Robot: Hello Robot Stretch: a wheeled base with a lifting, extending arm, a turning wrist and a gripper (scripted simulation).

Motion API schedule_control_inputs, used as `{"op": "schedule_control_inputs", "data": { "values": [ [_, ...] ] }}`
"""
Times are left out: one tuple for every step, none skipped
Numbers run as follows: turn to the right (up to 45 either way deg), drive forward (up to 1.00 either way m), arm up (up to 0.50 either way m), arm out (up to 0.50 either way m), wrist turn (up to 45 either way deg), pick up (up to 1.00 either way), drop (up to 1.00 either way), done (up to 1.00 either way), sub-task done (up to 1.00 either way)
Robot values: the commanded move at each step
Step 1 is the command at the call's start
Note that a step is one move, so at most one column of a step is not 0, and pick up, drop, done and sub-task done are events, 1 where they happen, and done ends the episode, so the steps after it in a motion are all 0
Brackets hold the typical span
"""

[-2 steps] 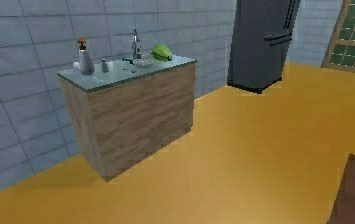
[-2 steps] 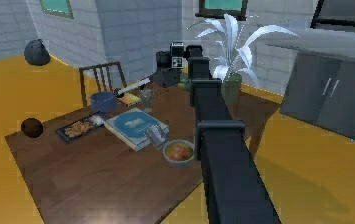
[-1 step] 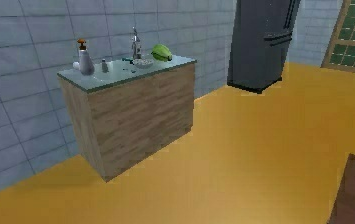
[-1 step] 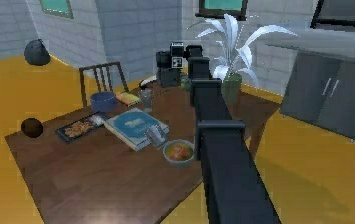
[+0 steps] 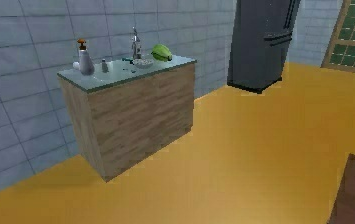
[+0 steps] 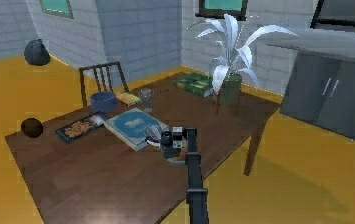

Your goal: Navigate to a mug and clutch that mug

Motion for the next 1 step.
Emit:
{"op": "schedule_control_inputs", "data": {
  "values": [
    [0.0, 0.00, 0.00, 0.00, 0.0, 1.00, 0.00, 0.00, 0.00]
  ]
}}
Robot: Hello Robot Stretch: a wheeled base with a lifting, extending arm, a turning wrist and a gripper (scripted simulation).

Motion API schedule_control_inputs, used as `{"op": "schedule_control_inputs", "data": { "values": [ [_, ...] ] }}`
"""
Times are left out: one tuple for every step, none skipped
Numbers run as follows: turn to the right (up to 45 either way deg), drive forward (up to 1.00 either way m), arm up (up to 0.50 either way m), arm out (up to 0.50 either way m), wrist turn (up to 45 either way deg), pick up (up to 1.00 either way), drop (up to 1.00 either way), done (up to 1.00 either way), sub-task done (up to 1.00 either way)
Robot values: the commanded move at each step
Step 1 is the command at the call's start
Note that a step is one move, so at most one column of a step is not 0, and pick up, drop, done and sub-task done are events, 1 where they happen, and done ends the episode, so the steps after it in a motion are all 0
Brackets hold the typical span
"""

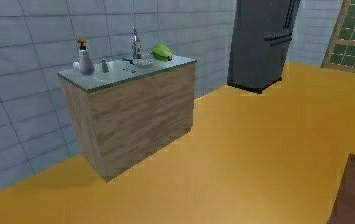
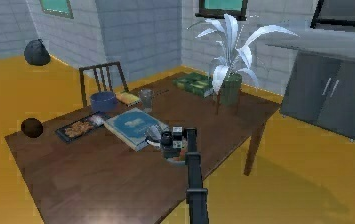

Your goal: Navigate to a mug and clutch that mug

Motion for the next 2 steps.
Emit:
{"op": "schedule_control_inputs", "data": {
  "values": [
    [0.0, 0.00, 0.10, 0.00, 0.0, 0.00, 0.00, 0.00, 0.00],
    [0.0, 0.00, 0.00, 0.00, 0.0, 0.00, 0.00, 1.00, 0.00]
  ]
}}
